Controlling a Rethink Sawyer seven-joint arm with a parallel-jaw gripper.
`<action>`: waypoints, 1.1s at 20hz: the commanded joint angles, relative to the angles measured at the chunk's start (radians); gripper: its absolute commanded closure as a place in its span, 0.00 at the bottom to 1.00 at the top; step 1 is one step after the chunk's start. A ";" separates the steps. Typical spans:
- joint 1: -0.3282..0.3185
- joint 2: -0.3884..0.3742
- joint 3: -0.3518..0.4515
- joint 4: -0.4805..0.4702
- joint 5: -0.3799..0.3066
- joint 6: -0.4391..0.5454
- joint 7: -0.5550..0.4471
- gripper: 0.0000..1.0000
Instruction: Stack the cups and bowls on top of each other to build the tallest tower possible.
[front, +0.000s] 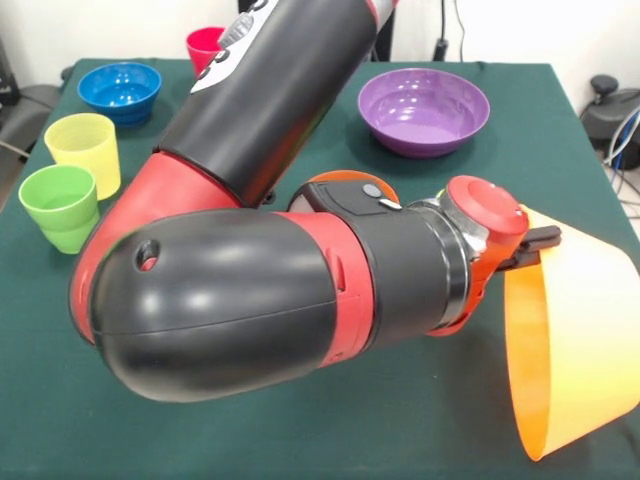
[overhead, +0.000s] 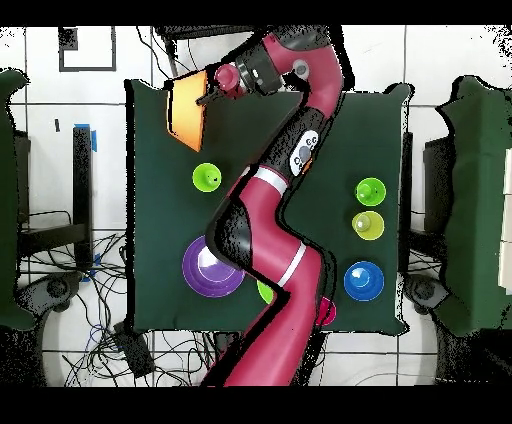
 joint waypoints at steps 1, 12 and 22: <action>-0.010 0.027 0.005 -0.171 -0.099 0.050 -0.391 1.00; -0.023 0.039 0.006 -0.166 -0.144 0.013 -0.453 1.00; -0.042 0.025 0.003 -0.137 -0.228 -0.072 -0.487 1.00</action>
